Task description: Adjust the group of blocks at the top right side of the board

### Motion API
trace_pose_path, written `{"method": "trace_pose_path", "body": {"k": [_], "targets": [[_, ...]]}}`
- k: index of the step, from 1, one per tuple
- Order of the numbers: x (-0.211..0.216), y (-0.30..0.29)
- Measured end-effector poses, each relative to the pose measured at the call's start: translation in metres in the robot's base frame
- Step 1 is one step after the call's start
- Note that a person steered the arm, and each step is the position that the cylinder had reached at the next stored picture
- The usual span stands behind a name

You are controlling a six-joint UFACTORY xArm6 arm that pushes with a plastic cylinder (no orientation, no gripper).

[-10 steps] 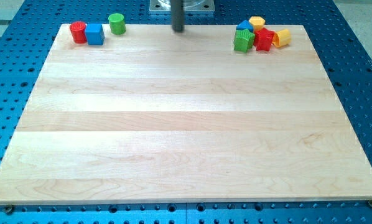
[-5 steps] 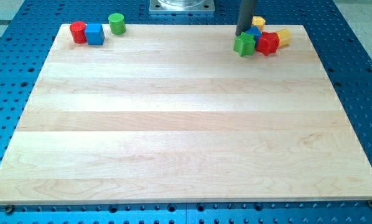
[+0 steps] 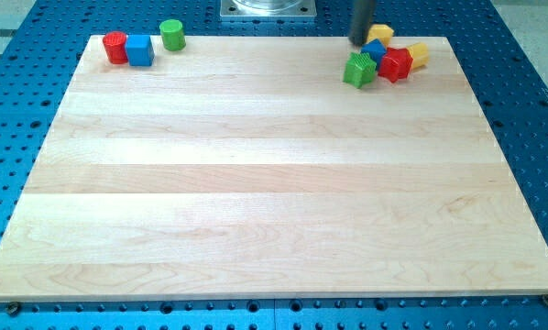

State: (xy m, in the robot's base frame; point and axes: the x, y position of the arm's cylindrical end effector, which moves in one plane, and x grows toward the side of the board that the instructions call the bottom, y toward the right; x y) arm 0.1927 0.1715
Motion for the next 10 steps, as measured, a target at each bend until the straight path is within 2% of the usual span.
{"method": "trace_pose_path", "body": {"k": [1,3,4,5,6,7,8,9,10], "targets": [[0.011,0.025],[-0.002,0.051],[0.030,0.066],[0.029,0.089],[0.051,0.126],[0.074,0.087],[0.073,0.076],[0.064,0.107],[0.120,0.152]]}}
